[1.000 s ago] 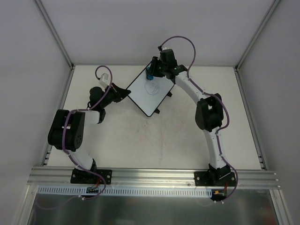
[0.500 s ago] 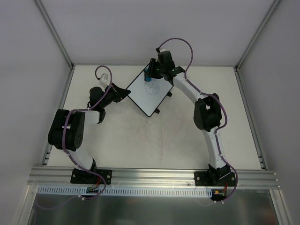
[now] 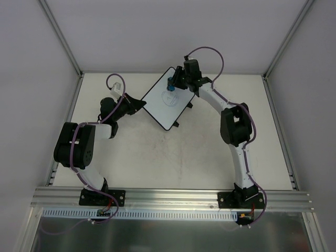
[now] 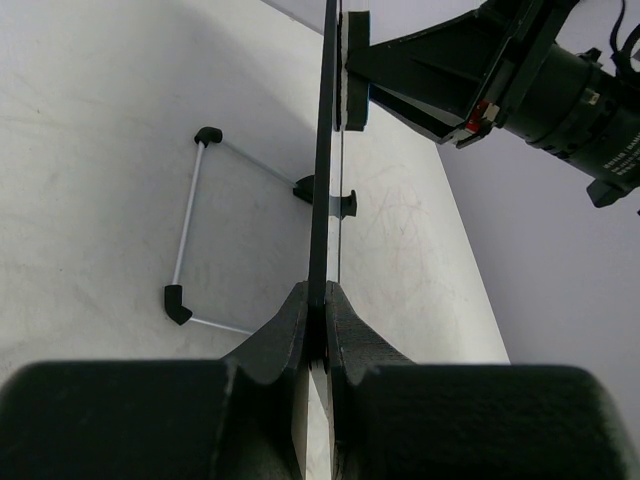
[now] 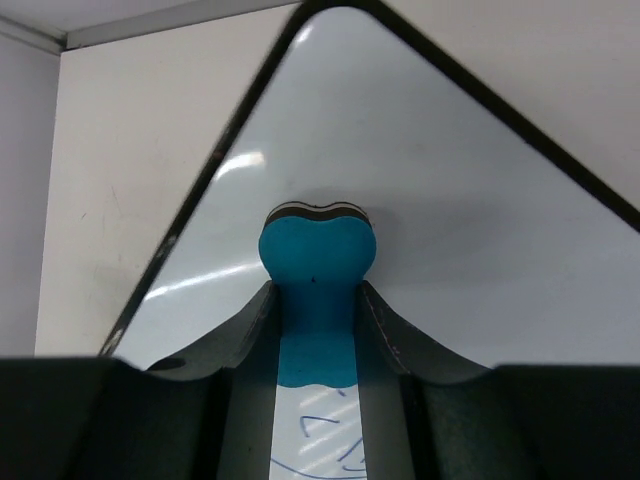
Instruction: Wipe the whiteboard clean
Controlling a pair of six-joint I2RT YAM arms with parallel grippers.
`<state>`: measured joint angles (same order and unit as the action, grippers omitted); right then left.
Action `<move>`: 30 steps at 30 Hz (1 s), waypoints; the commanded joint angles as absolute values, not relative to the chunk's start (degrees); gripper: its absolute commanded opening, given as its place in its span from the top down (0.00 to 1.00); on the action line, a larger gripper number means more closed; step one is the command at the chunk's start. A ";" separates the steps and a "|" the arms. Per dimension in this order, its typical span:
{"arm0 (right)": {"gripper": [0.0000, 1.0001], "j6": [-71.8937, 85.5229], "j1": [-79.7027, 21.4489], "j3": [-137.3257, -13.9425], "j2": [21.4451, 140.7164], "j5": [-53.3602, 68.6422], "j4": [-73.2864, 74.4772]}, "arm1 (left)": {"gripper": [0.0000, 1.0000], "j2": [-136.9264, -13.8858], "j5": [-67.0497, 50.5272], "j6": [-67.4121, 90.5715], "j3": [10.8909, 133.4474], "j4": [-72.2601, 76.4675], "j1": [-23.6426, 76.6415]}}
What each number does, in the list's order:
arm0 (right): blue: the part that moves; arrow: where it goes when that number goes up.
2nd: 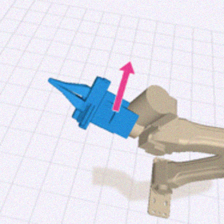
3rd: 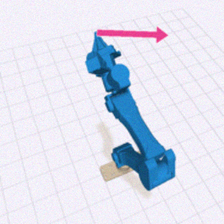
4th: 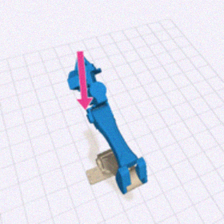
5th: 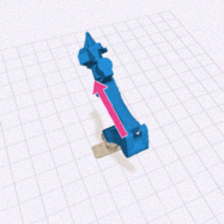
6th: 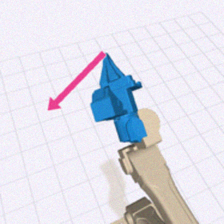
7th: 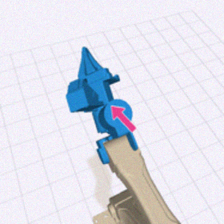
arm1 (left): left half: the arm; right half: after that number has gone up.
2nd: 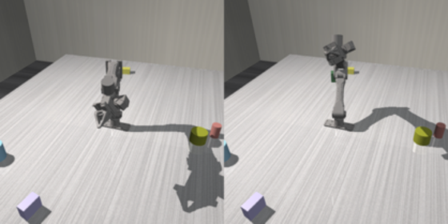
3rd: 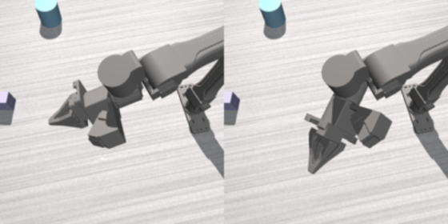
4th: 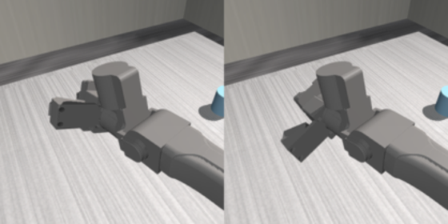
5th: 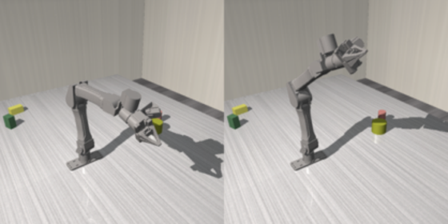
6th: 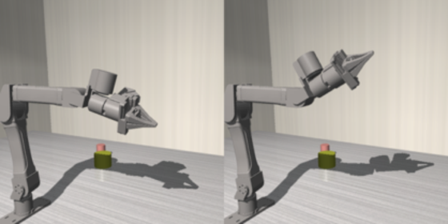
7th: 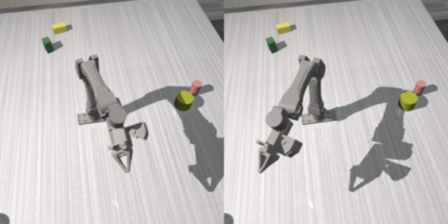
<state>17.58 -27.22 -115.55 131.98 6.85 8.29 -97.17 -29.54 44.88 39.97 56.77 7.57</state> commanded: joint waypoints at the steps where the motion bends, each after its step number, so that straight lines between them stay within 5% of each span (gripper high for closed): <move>1: 1.00 20.92 -25.40 -110.49 132.54 4.31 11.69 | 1.00 -96.77 -30.85 41.92 38.94 60.12 8.17; 30: 1.00 16.18 -27.06 -102.48 128.06 8.17 7.12 | 1.00 -97.82 -31.29 43.24 37.88 62.75 8.17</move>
